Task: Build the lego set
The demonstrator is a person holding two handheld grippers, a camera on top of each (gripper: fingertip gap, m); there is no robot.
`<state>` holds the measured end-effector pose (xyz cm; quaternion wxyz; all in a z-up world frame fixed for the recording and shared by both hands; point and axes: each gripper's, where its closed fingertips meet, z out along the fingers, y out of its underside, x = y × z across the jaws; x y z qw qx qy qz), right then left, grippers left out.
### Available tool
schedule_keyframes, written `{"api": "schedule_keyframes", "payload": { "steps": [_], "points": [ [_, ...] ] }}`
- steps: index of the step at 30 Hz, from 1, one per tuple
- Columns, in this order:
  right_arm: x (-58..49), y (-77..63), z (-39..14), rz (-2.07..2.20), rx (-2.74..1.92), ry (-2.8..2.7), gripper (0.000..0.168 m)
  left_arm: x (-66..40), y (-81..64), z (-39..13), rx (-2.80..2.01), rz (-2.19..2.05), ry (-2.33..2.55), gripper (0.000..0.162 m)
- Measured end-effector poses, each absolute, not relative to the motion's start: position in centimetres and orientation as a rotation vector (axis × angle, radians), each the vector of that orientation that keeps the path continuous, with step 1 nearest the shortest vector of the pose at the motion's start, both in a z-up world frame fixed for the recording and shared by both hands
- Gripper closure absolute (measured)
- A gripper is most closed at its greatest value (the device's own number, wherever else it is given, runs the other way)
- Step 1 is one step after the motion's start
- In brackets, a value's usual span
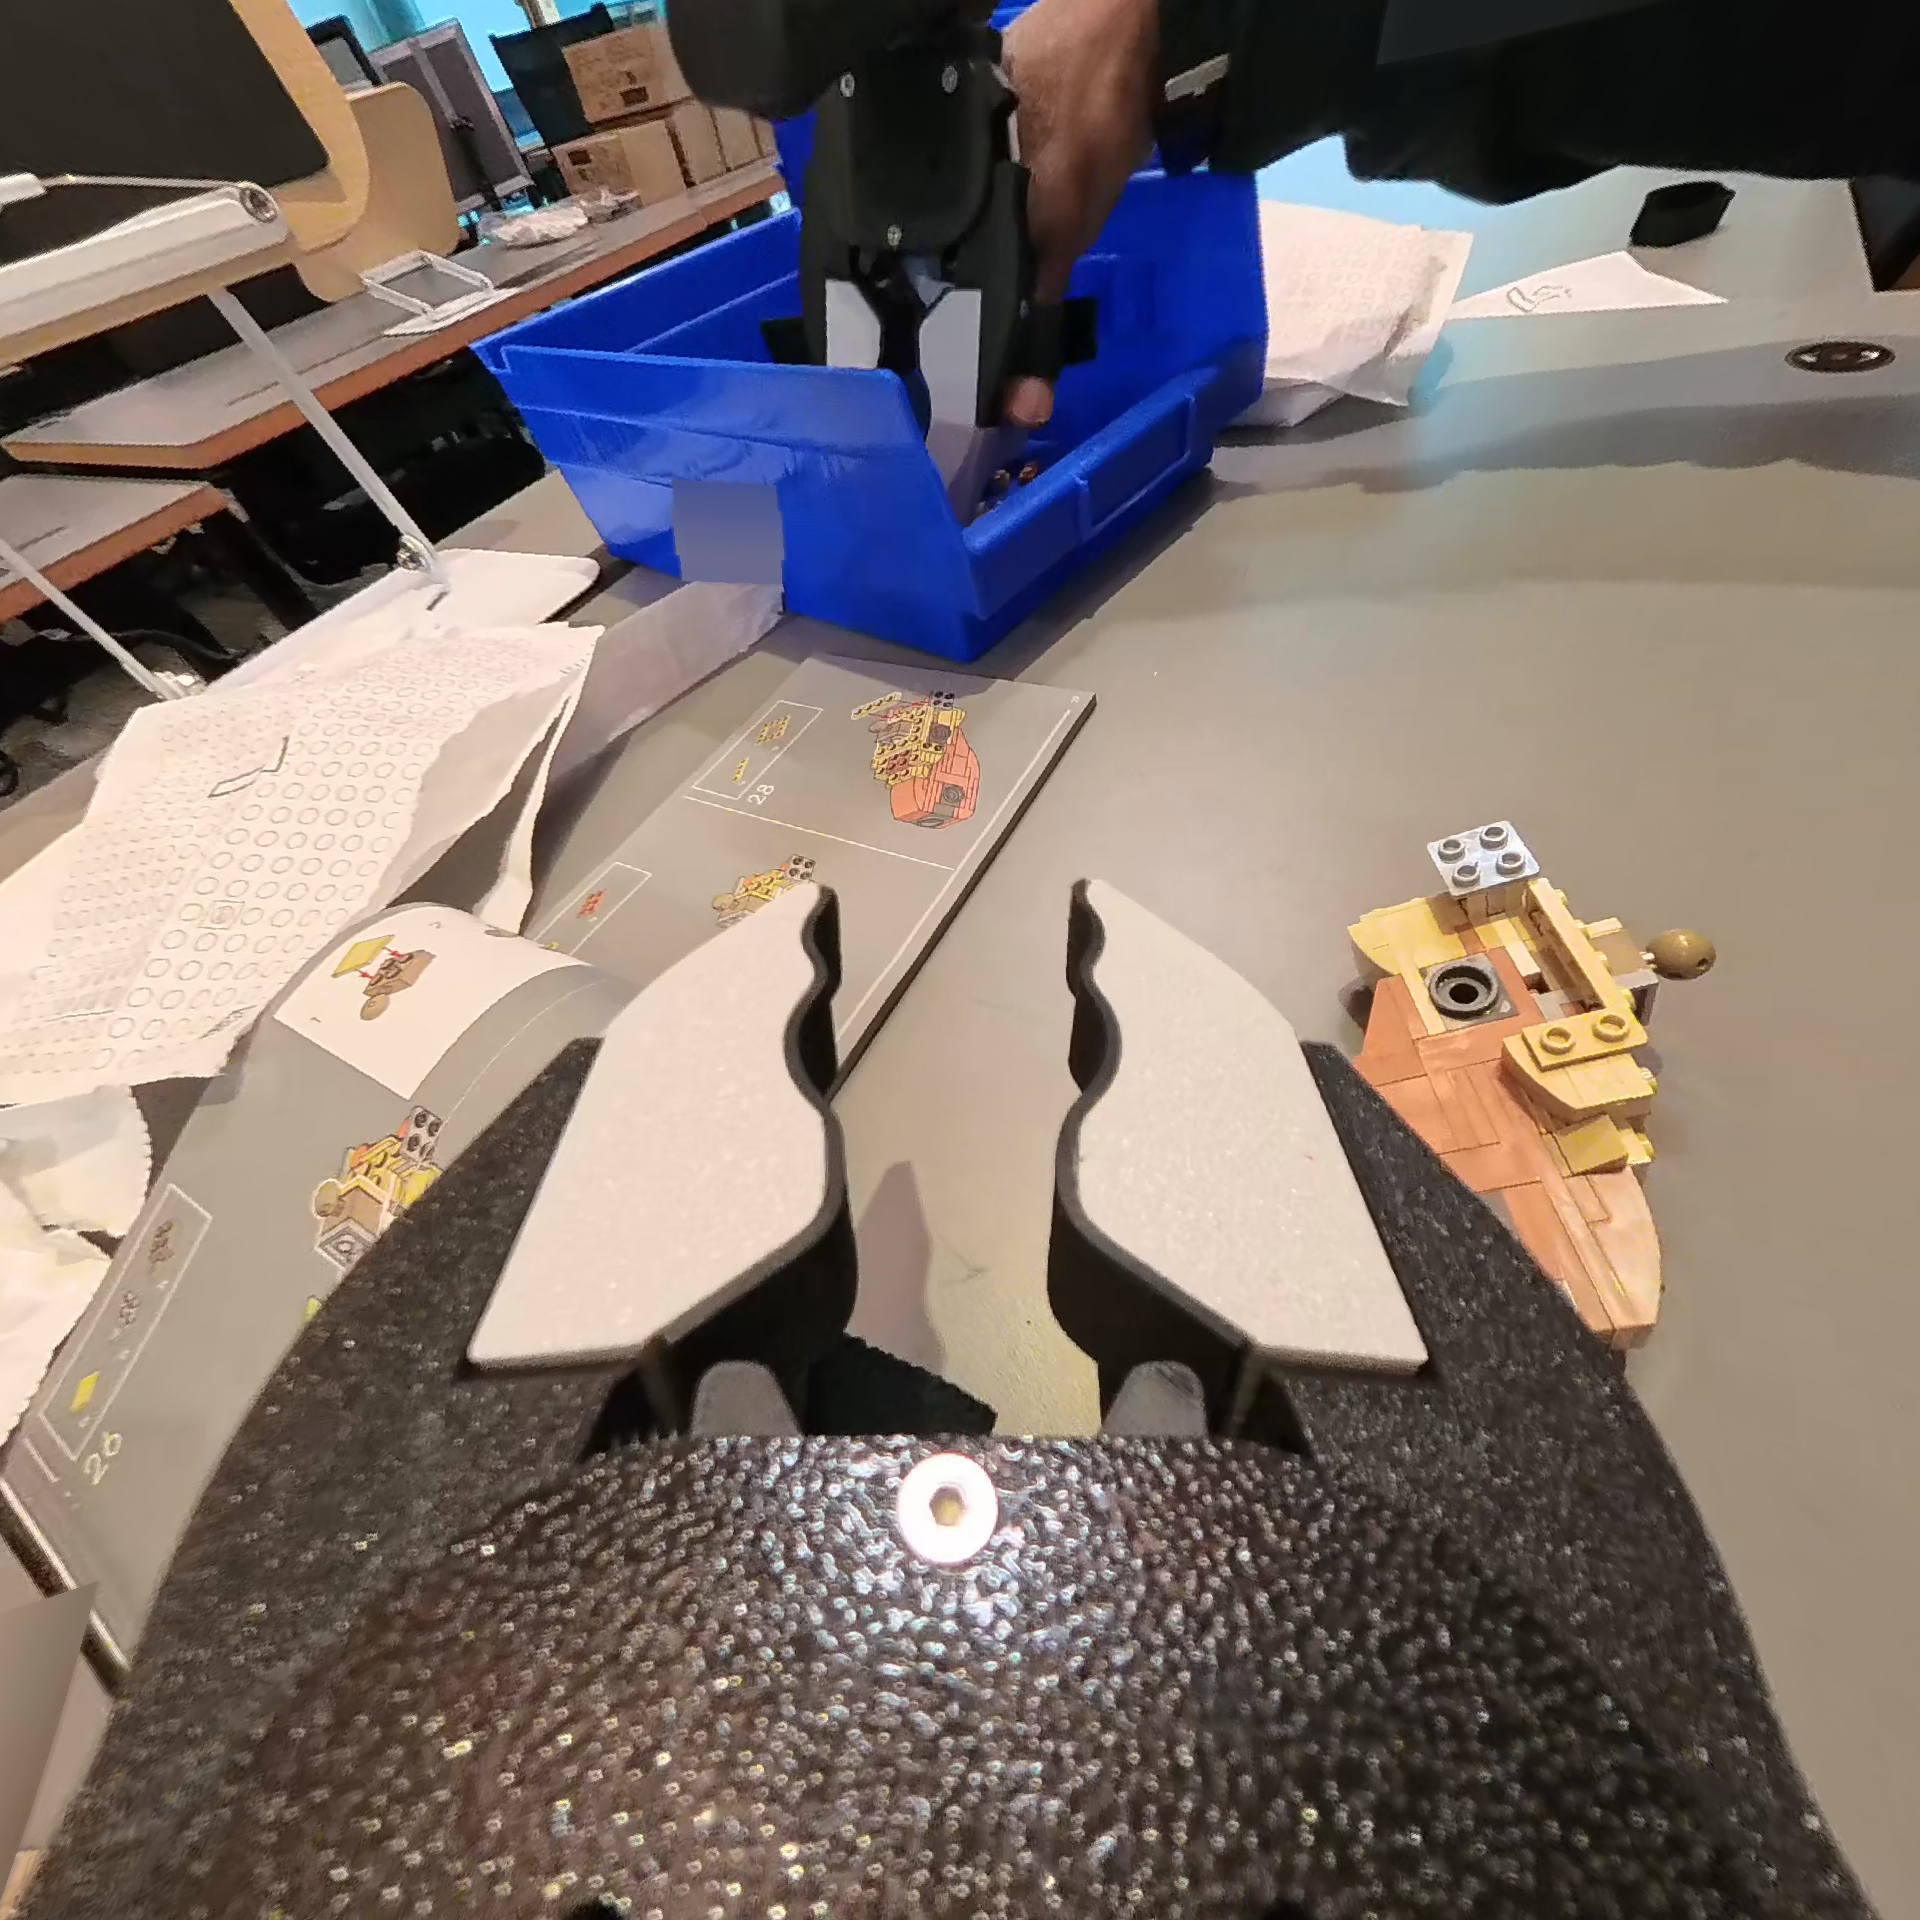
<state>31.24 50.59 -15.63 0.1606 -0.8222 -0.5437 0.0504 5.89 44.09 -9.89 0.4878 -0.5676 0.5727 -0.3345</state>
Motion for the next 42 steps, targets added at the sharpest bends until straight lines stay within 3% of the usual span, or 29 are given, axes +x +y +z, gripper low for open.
{"api": "schedule_keyframes", "payload": {
  "steps": [5,27,29,32,42],
  "points": [
    [30.6,51.0,-16.1,0.193,-2.405,-1.484,0.135,5.8,44.1,-10.2,-1.386,-0.794,1.408,0.12],
    [31.1,52.1,-16.4,0.163,-2.486,-1.373,0.138,5.7,43.7,-10.0,-1.389,-0.794,1.416,0.121],
    [31.2,52.1,-16.2,0.133,-2.463,-1.405,0.152,5.7,43.7,-9.9,-1.386,-0.794,1.415,0.121],
    [31.1,52.1,-15.8,0.132,-2.428,-1.41,0.154,5.6,43.6,-9.9,-1.384,-0.795,1.417,0.121],
    [30.7,51.9,-16.2,0.06,-2.332,-1.562,0.143,5.6,43.3,-9.9,-1.383,-0.786,1.428,0.12]
  ]
}}
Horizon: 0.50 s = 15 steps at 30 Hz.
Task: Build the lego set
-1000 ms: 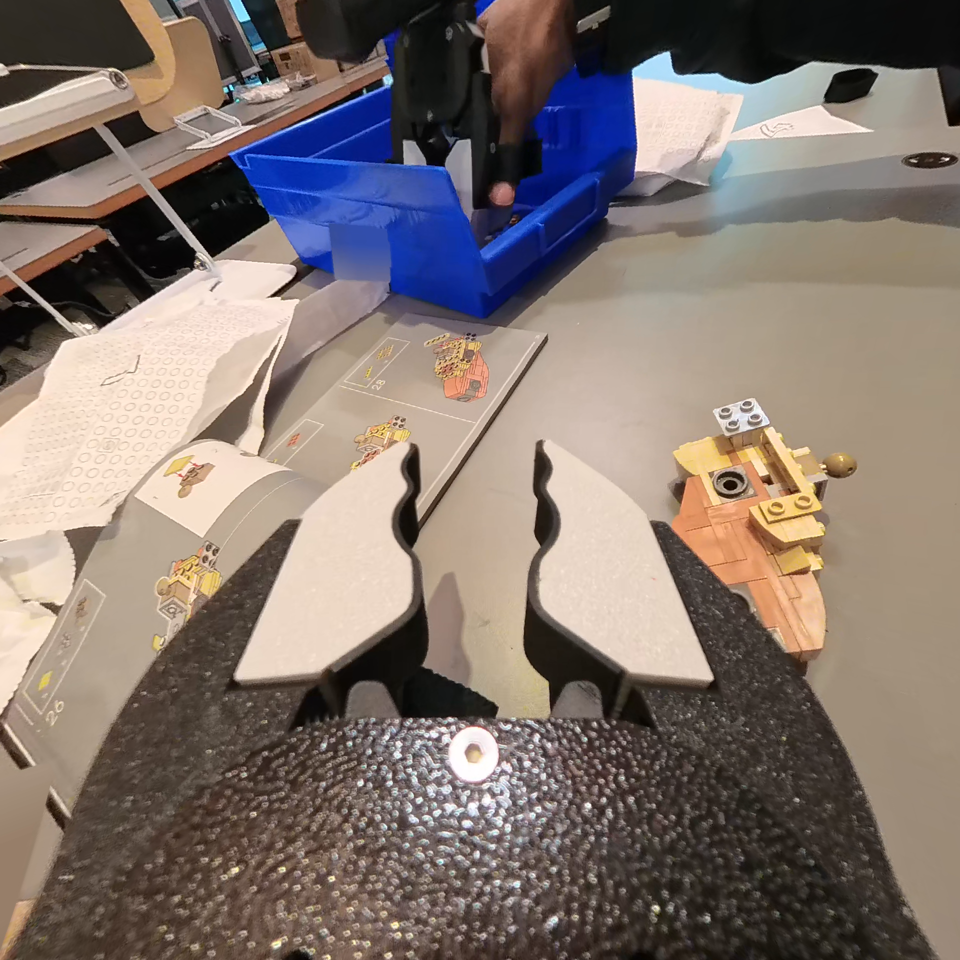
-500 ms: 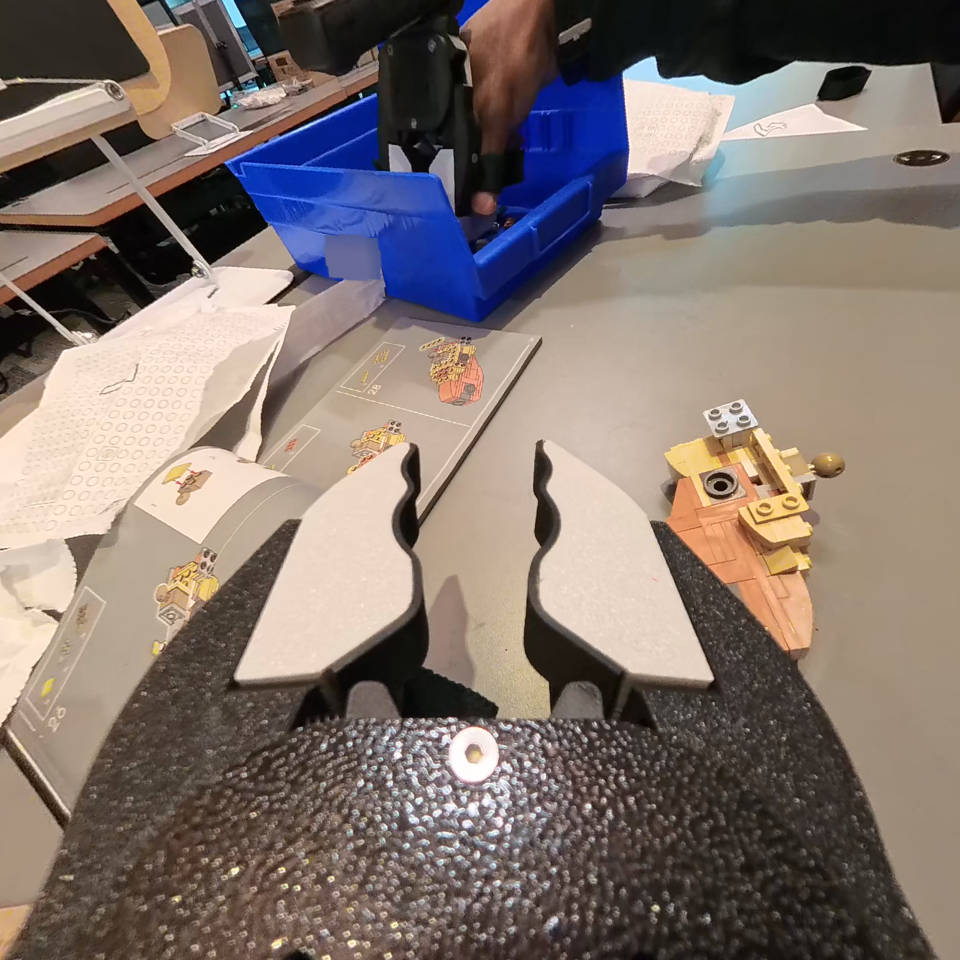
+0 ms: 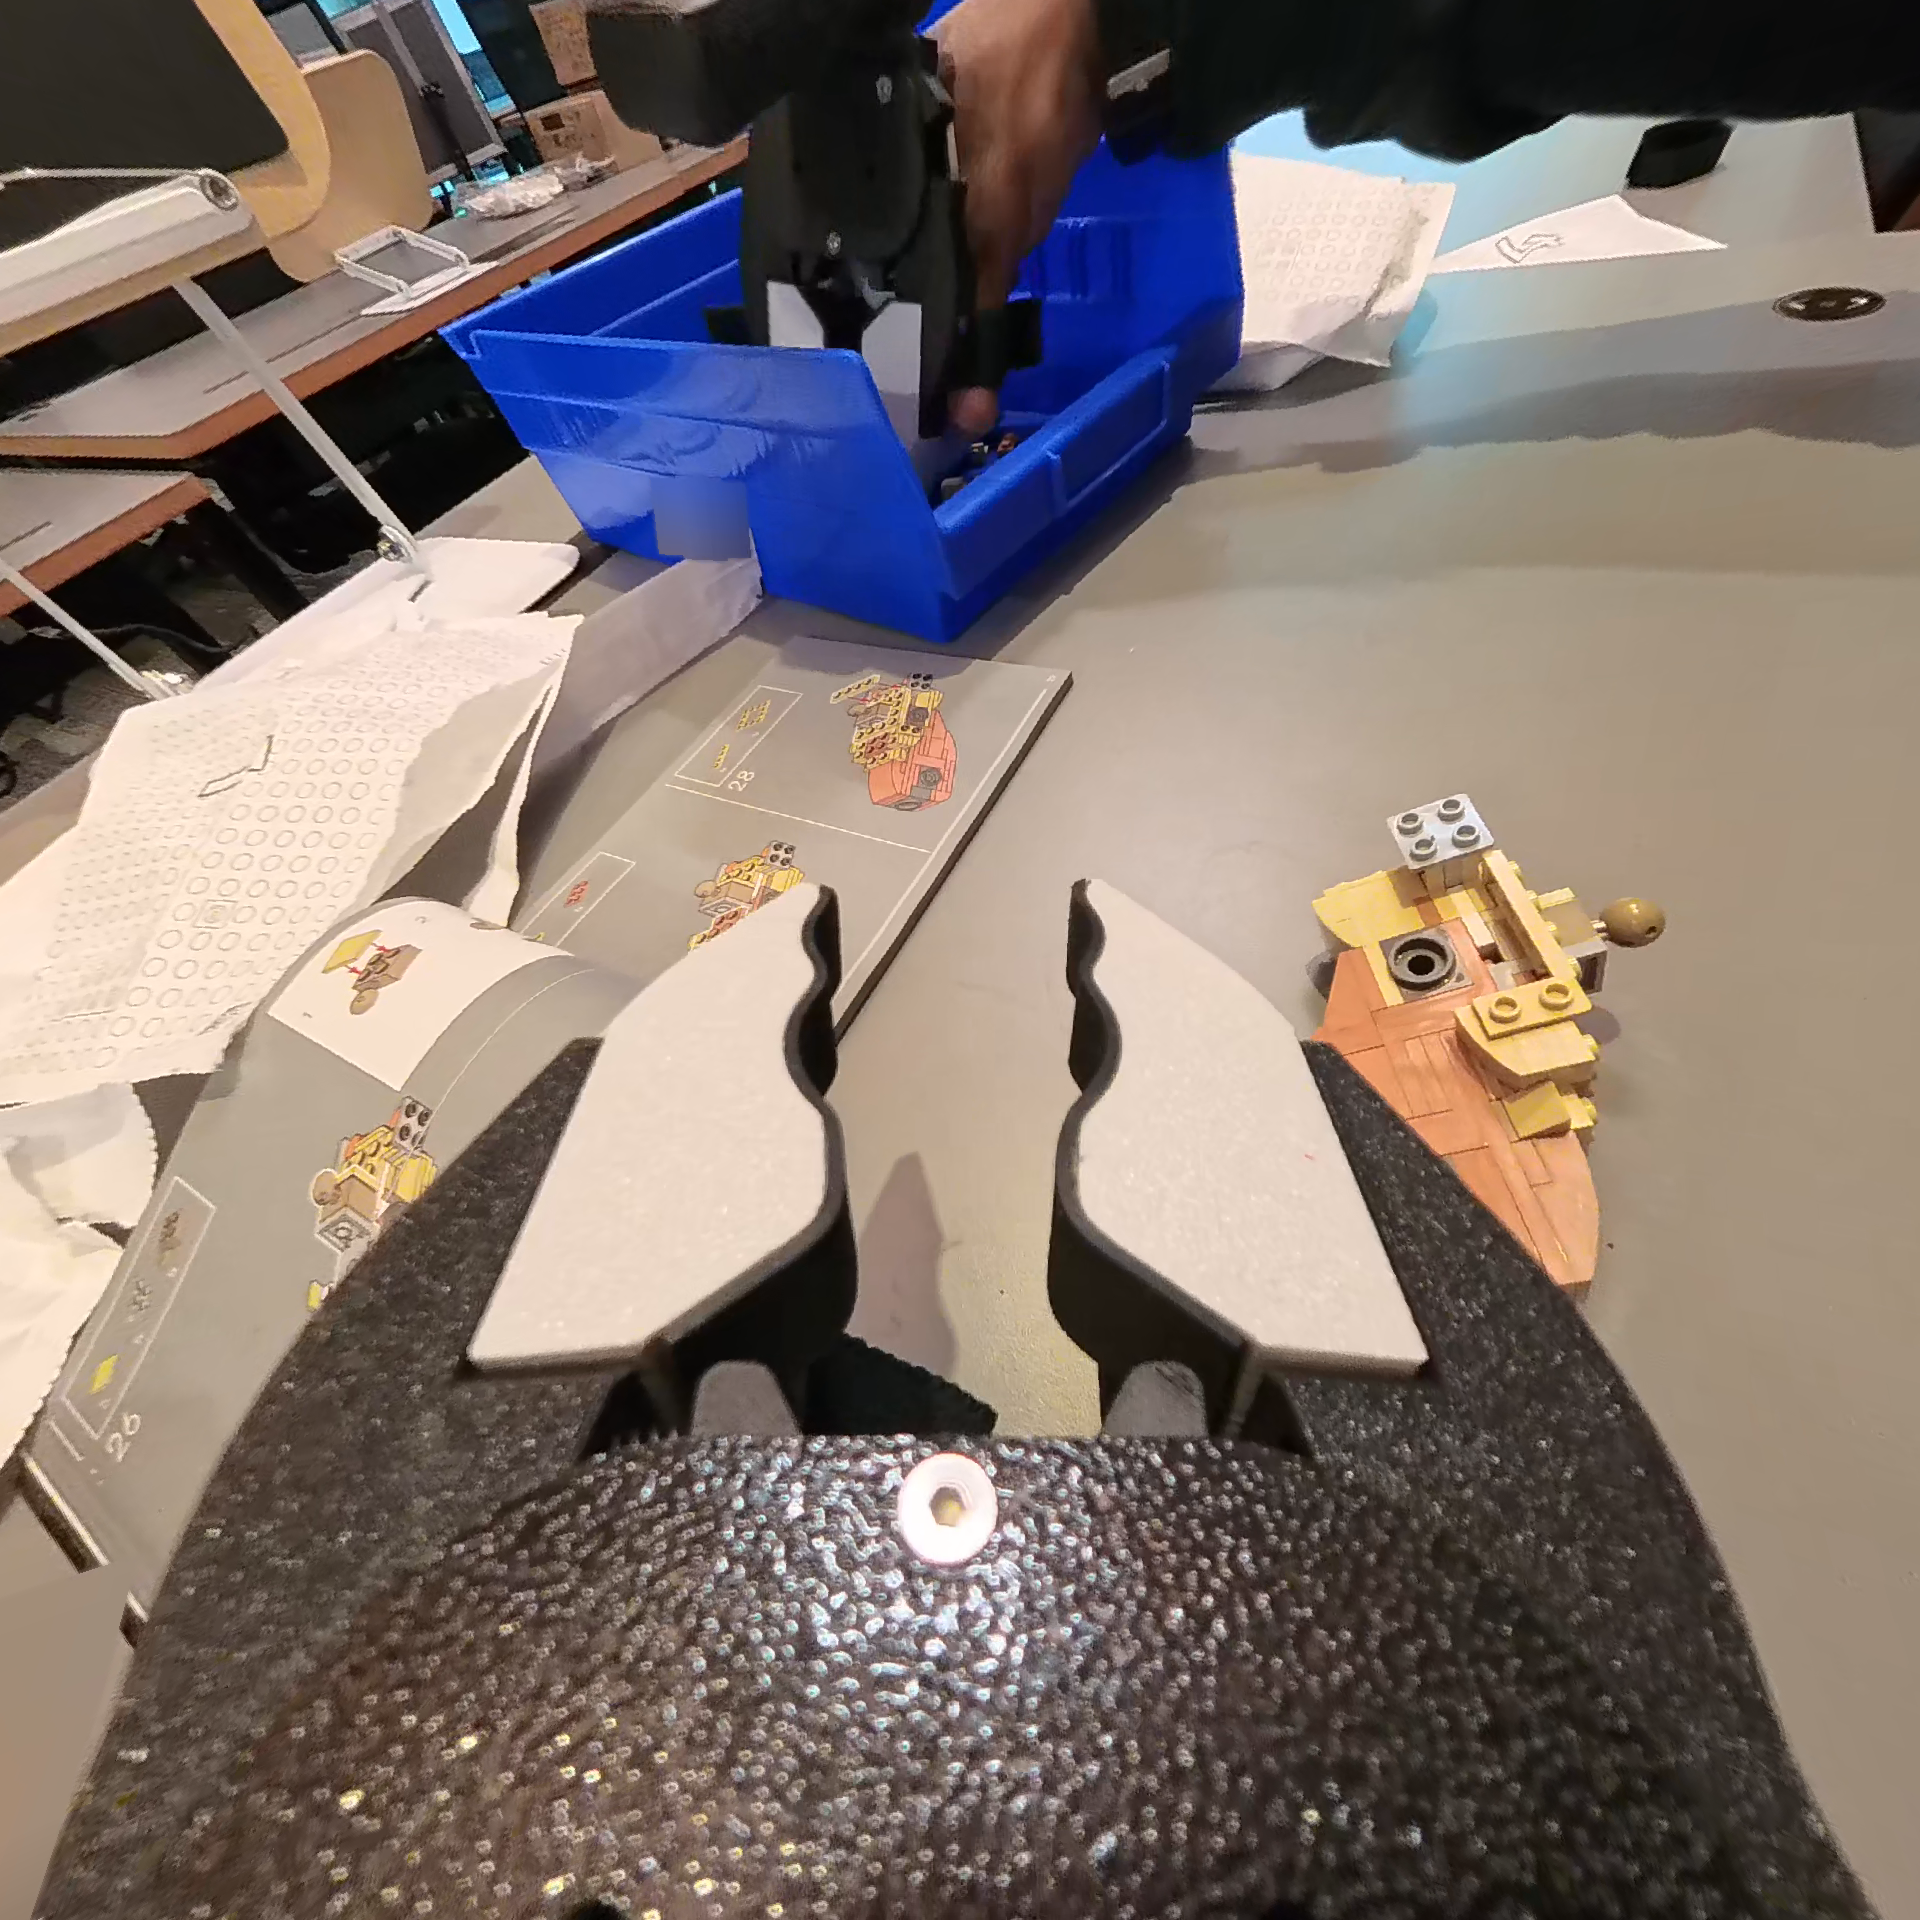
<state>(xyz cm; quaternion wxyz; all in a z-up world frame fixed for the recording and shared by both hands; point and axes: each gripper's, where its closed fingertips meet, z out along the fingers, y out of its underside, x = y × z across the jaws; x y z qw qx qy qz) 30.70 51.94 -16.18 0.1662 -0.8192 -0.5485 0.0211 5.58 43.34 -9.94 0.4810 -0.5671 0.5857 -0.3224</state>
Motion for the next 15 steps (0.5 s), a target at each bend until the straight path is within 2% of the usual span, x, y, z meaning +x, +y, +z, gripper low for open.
{"api": "schedule_keyframes", "payload": {
  "steps": [5,8,15],
  "points": [
    [30.3,52.4,-16.4,0.122,-2.329,-1.583,0.142,5.4,43.5,-10.0,-1.39,-0.787,1.425,0.12],
    [30.0,51.6,-16.6,0.247,-2.398,-1.574,0.158,5.4,43.5,-10.0,-1.397,-0.792,1.42,0.12],
    [30.4,51.3,-16.5,0.16,-2.477,-1.48,0.16,5.3,43.3,-9.9,-1.401,-0.815,1.419,0.121]
  ]
}}
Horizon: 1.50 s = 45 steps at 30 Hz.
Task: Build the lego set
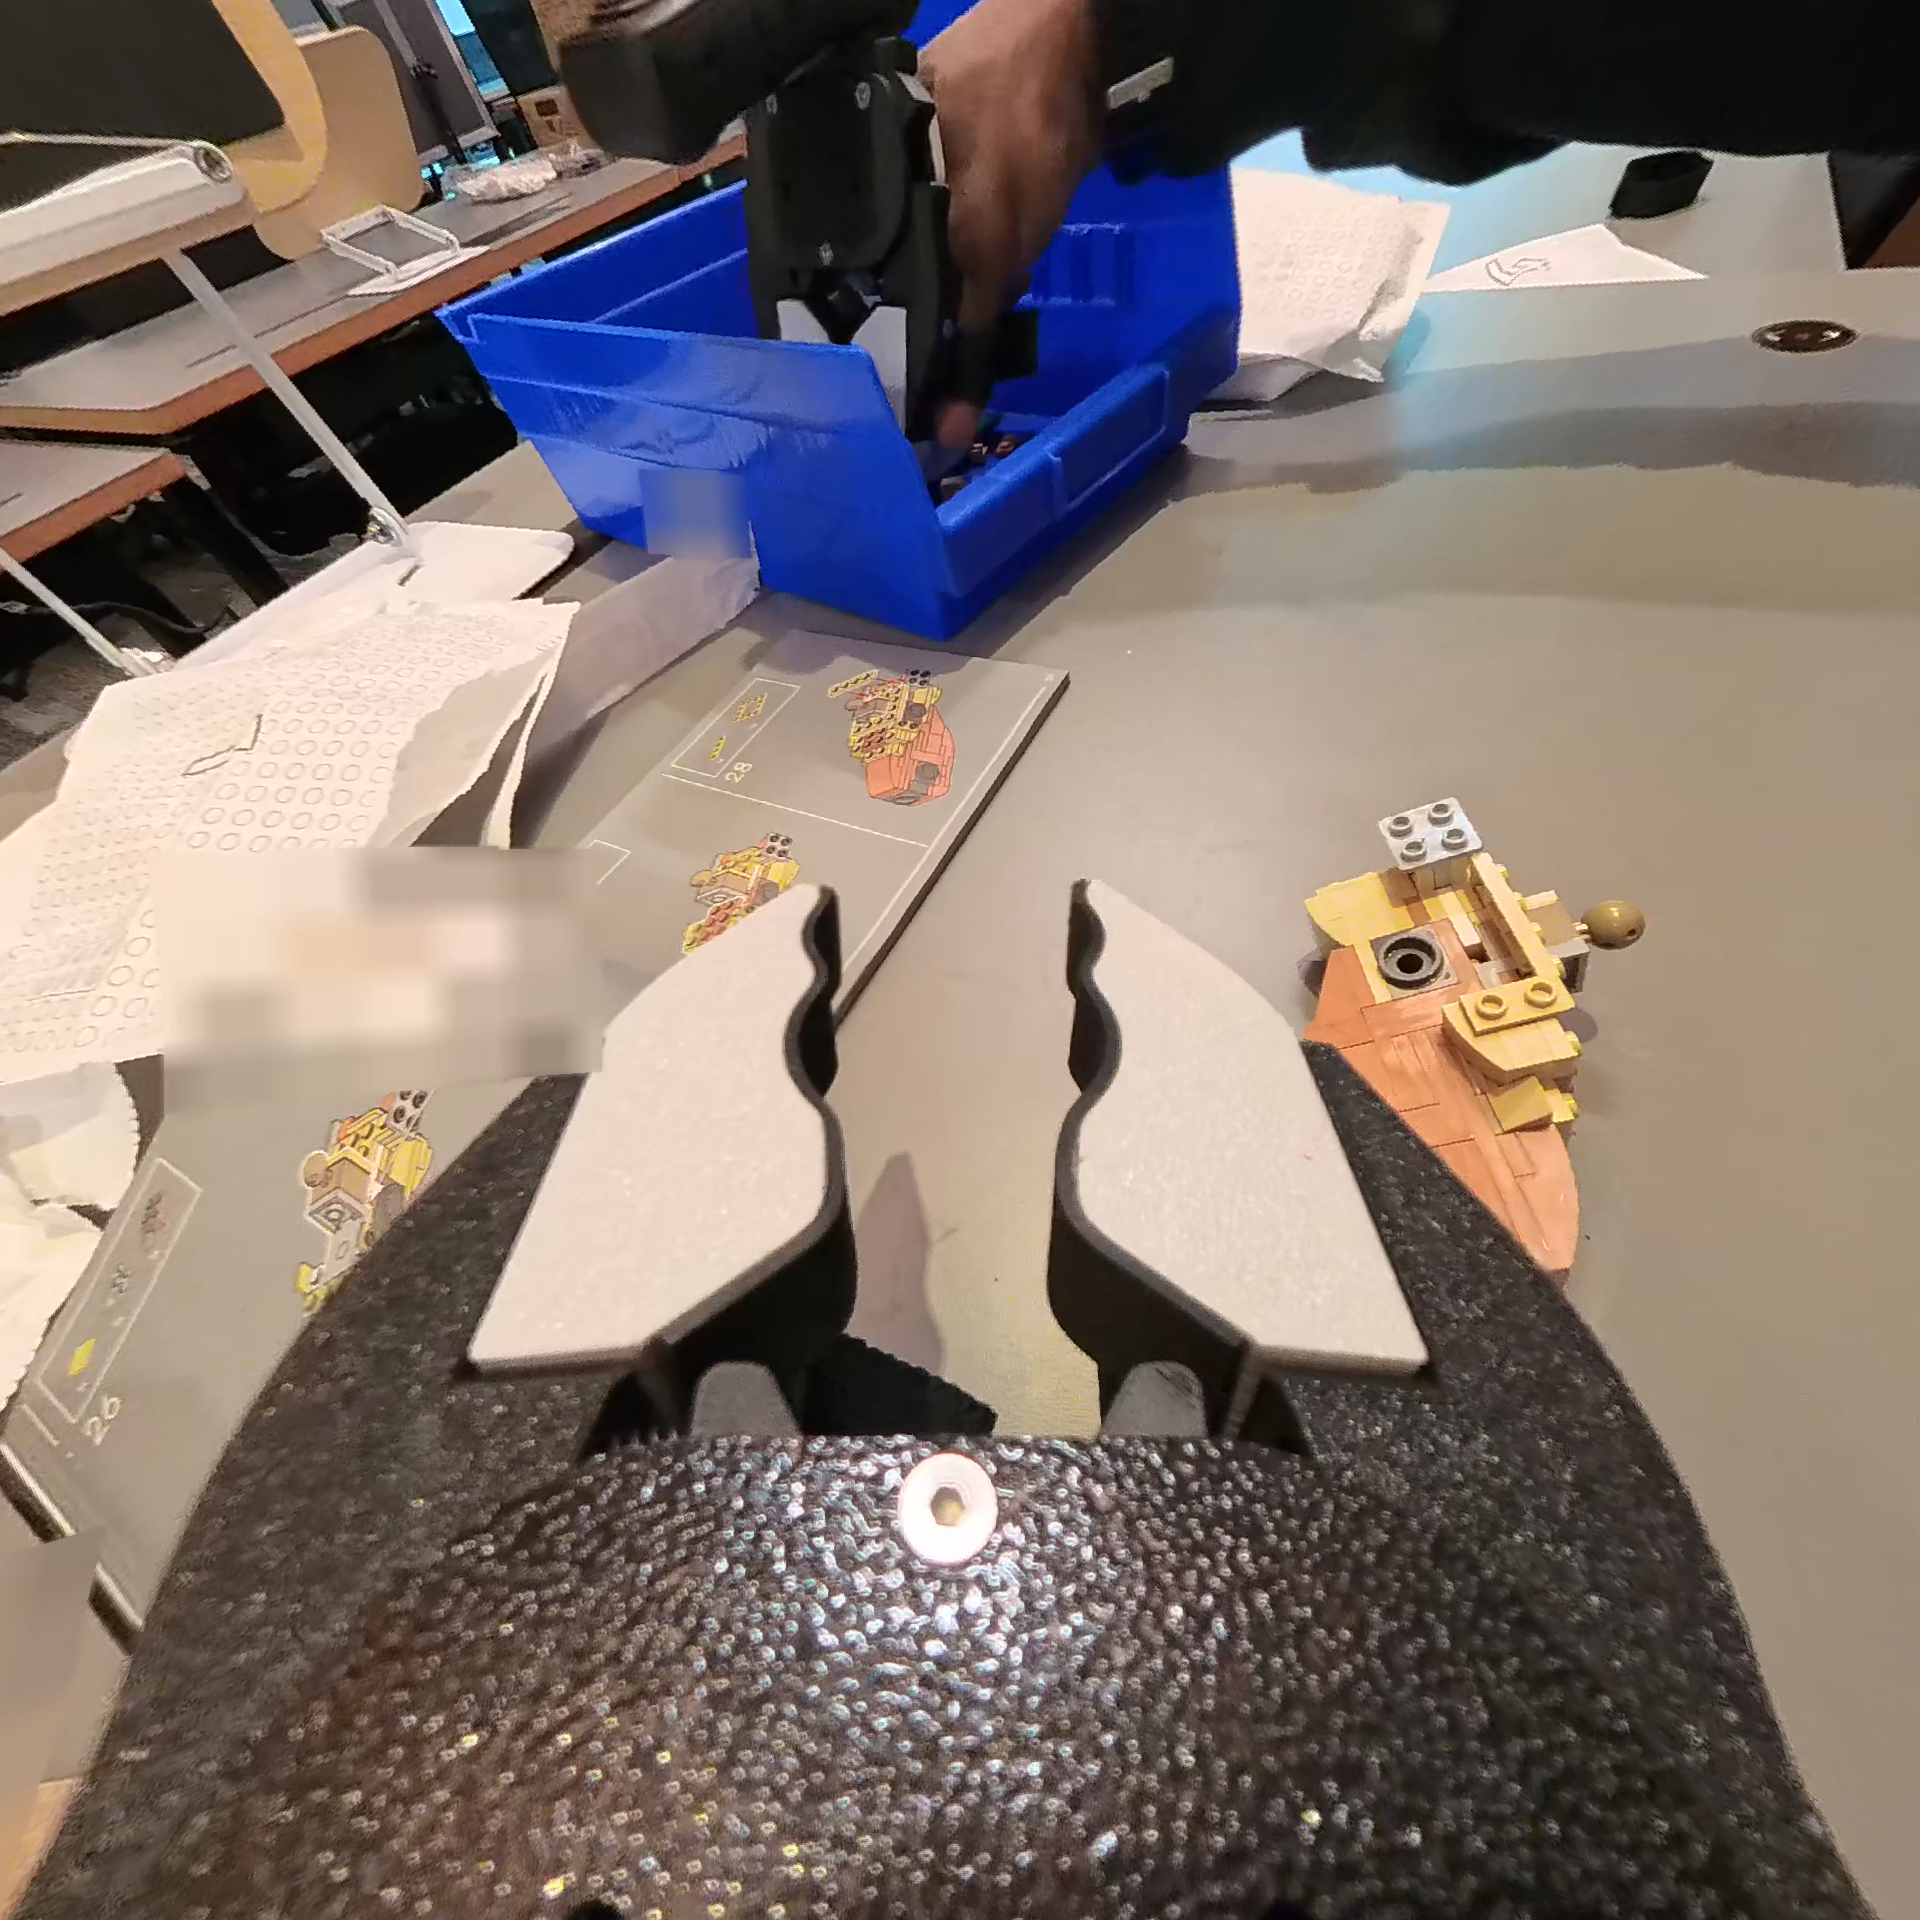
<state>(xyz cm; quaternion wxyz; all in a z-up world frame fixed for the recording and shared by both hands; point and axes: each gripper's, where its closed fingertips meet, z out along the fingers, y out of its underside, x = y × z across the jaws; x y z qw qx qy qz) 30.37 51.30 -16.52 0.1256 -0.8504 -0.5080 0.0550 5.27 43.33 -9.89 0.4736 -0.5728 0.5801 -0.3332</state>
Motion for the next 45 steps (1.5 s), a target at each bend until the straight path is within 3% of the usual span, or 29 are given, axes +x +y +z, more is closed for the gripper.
{"api": "schedule_keyframes", "payload": {
  "steps": [4,9,13,19,30,36,45],
  "points": [
    [30.8,51.0,-14.8,0.071,-2.457,-1.381,0.161,5.1,42.4,-10.0,-1.385,-0.838,1.462,0.12],
    [29.3,47.6,-9.0,0.051,-2.327,-1.208,0.161,4.2,38.9,-9.7,-1.318,-0.875,1.546,0.115],
    [25.6,41.6,-6.1,0.123,-2.201,-1.141,0.161,3.4,35.3,-11.0,-1.201,-0.711,1.693,0.111],
    [19.4,35.5,-8.8,0.406,-2.13,-0.972,0.161,4.2,32.7,-13.6,-1.053,-0.417,1.868,0.107],
    [14.2,32.9,-12.4,0.642,-2.107,-0.828,0.161,5.2,33.6,-15.1,-1.034,-0.225,1.951,0.123],
    [11.8,32.5,-12.9,0.671,-2.104,-0.765,0.161,5.3,34.5,-14.7,-1.298,-0.358,1.82,0.125],
    [9.4,34.7,-12.7,0.666,-2.102,-0.708,0.161,5.1,35.3,-13.4,-1.721,-0.886,1.515,0.126]
  ]
}}
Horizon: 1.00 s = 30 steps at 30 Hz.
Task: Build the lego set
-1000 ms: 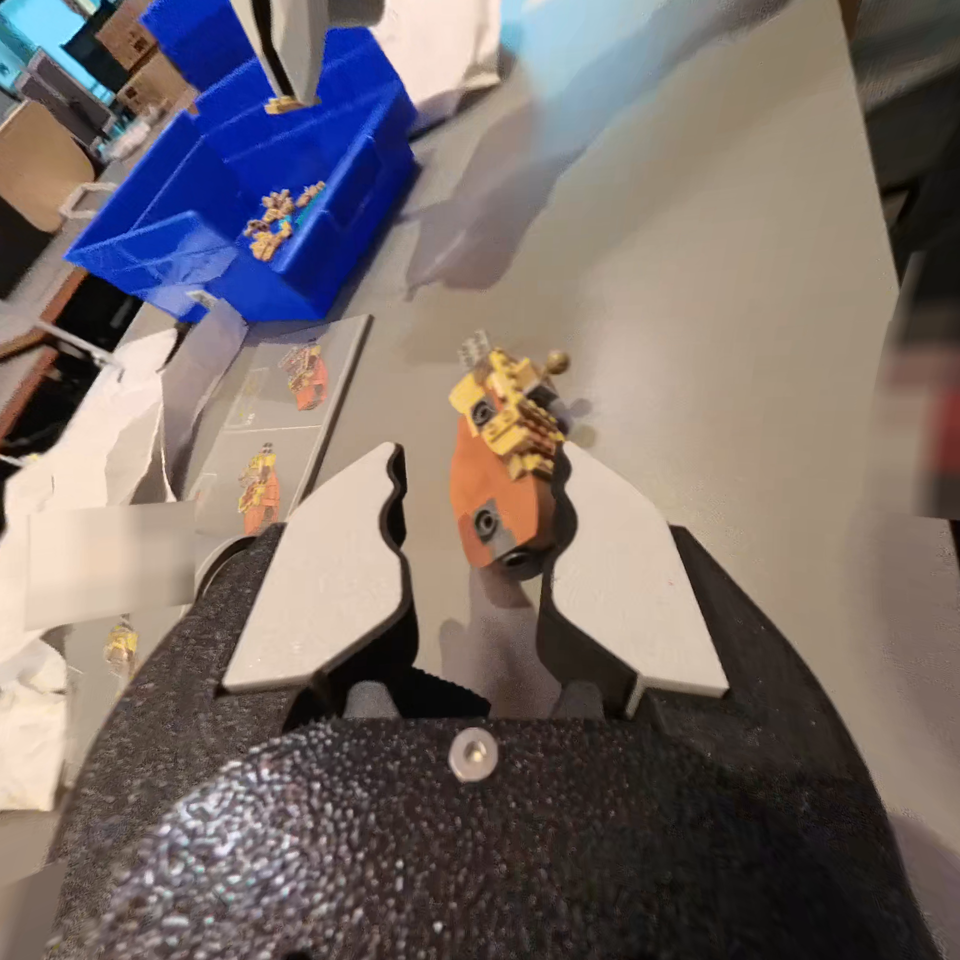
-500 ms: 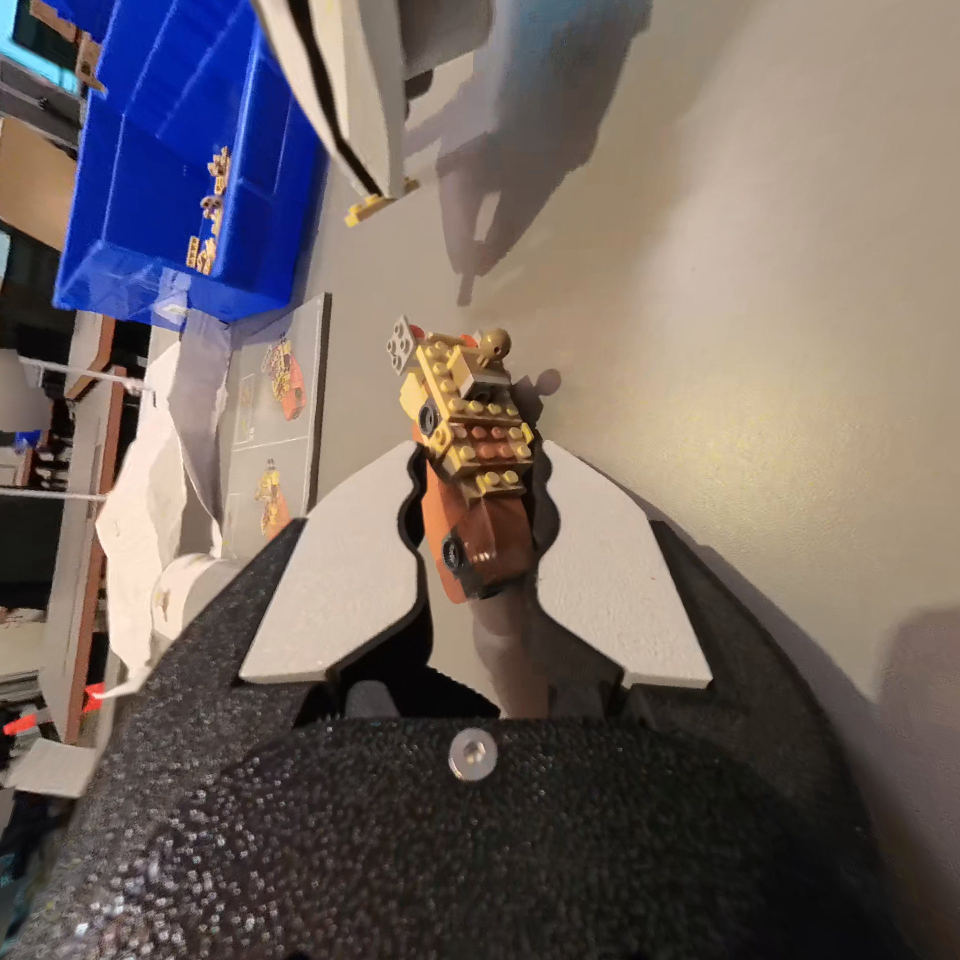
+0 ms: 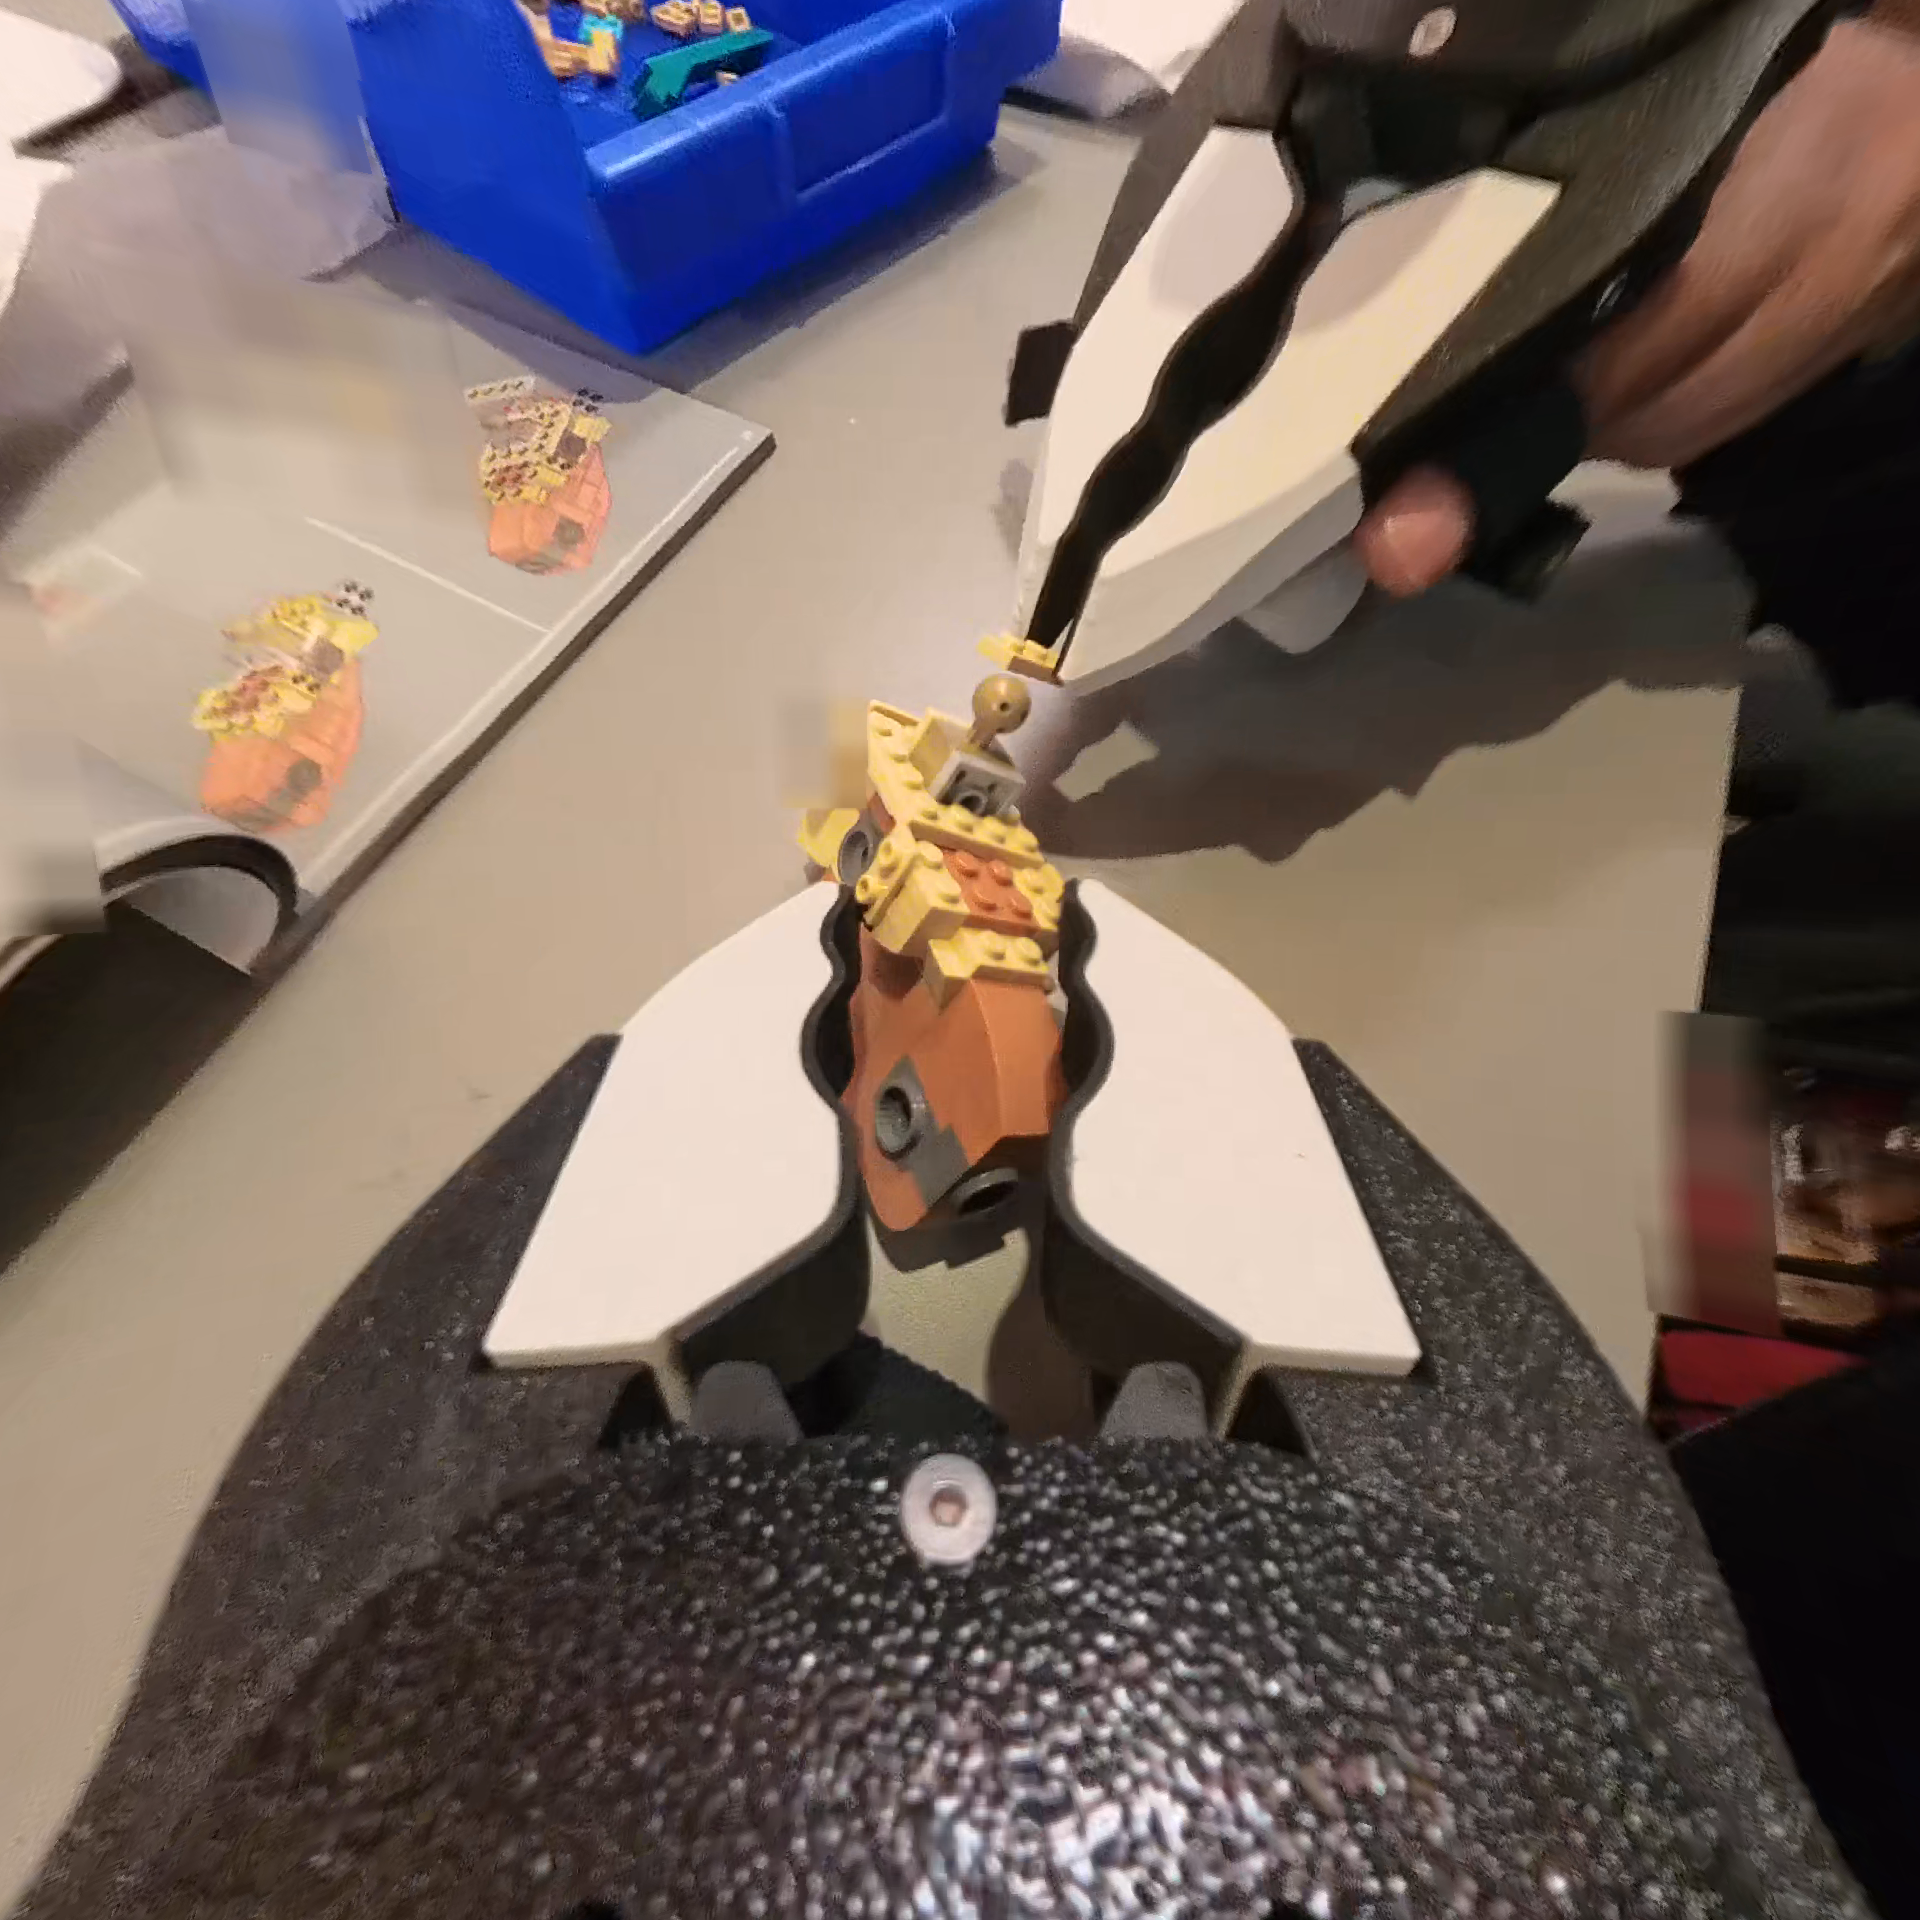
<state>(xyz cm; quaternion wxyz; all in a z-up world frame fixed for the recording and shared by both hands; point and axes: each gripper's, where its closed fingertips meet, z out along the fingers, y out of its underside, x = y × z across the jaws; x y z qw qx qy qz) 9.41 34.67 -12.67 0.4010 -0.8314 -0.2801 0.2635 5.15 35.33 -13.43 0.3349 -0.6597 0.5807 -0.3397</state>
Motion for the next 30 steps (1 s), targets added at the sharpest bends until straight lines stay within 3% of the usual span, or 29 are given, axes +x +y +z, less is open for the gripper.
{"api": "schedule_keyframes", "payload": {
  "steps": [11,30],
  "points": [
    [8.2,37.5,-13.0,0.652,-2.162,-0.65,0.161,4.6,36.1,-13.1,-1.849,-1.132,1.43,0.125],
    [8.2,37.3,-13.5,0.733,-2.193,-0.512,0.152,4.5,35.9,-13.2,-1.813,-1.099,1.457,0.125]
  ]
}}
